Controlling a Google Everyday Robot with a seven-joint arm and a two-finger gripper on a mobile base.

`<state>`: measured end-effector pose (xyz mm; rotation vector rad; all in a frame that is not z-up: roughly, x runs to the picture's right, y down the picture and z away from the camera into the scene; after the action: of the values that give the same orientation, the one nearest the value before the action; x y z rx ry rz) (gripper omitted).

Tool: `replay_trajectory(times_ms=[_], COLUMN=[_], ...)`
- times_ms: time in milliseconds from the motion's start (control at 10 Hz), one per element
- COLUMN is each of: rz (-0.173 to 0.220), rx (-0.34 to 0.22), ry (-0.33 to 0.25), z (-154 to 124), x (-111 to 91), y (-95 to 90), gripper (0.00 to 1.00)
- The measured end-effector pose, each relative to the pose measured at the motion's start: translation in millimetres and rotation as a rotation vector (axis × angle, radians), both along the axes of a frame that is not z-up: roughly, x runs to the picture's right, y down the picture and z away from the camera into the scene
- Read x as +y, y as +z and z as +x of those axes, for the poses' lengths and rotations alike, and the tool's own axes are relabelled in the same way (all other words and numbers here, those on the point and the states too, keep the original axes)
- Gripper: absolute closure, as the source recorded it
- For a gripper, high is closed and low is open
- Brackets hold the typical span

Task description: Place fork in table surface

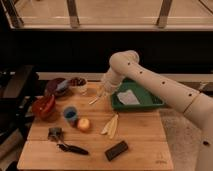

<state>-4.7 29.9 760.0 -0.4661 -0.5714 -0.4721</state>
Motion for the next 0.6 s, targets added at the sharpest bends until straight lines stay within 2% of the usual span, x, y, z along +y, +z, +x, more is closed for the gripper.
replay_trajectory(times_ms=[200, 400, 600], rz=[-0.016, -0.056, -0.115], rx=[-0.008, -0.019, -0.039], ry=[0.013, 0.033, 0.04], z=[1.3, 6.1, 4.8], x=[8.9, 28.5, 53.1], y=[7.4, 22.8, 38.5], gripper=[1.0, 1.0, 1.0])
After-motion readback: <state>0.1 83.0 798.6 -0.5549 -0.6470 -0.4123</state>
